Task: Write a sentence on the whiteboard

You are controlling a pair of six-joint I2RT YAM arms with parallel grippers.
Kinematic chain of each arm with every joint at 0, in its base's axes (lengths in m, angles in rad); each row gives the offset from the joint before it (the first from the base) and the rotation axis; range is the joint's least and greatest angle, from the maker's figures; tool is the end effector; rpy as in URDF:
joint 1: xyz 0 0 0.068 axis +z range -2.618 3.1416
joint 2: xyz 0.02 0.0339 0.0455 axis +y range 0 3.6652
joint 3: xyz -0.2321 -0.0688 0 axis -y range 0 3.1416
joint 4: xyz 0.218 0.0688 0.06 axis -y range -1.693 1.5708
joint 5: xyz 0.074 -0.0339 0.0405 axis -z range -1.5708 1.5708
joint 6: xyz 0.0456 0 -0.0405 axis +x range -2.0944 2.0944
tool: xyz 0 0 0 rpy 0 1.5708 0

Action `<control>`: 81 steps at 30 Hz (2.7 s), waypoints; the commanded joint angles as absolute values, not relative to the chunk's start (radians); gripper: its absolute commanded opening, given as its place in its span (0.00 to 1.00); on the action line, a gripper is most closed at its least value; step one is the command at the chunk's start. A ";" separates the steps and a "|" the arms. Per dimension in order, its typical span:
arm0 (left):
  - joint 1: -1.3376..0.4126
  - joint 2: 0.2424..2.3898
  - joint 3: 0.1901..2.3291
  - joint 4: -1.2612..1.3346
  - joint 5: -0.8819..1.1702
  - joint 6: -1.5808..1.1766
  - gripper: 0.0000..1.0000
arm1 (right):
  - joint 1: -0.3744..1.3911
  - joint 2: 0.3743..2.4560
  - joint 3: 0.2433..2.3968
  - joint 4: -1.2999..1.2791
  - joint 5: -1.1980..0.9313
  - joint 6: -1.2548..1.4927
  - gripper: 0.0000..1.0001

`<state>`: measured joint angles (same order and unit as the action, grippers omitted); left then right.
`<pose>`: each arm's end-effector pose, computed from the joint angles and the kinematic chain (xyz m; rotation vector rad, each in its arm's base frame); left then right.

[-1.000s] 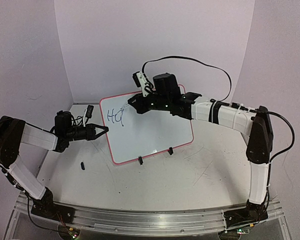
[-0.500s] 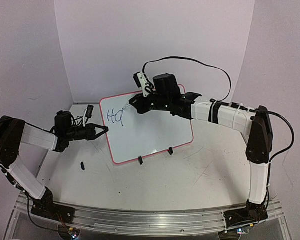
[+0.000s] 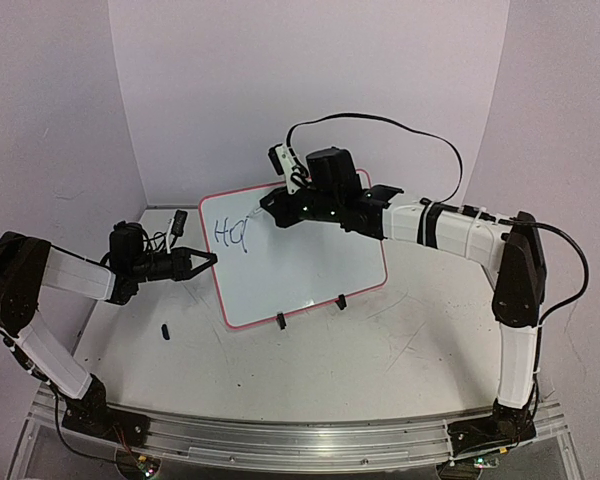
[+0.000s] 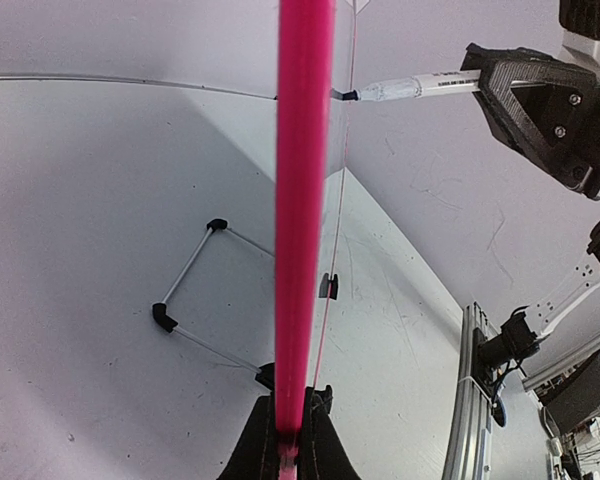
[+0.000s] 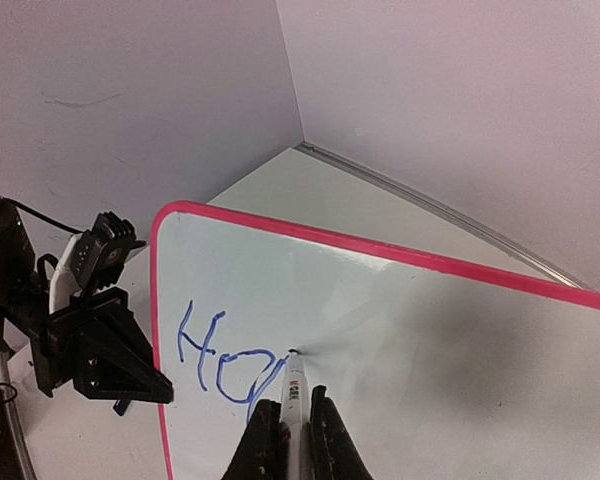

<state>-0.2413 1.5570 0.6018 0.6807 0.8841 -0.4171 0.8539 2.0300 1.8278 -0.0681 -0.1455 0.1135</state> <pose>0.2739 -0.1037 0.1743 0.4894 1.8679 -1.2591 0.2994 0.3536 0.3047 -0.7912 1.7455 0.8003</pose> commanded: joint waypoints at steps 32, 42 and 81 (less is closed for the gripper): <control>-0.247 1.565 0.635 0.662 0.853 -0.410 0.00 | 0.870 2.011 1.761 -0.018 -0.170 0.152 0.00; -0.246 1.557 0.627 0.660 0.848 -0.410 0.00 | 0.871 2.047 1.799 -0.029 -0.199 0.170 0.00; -0.247 1.564 0.634 0.658 0.852 -0.405 0.00 | 0.818 1.987 1.723 0.046 -0.250 0.208 0.00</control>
<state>-0.2413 1.5589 0.6022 0.6807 0.8856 -0.4168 0.8139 1.9549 1.6749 0.0078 -0.2367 0.1917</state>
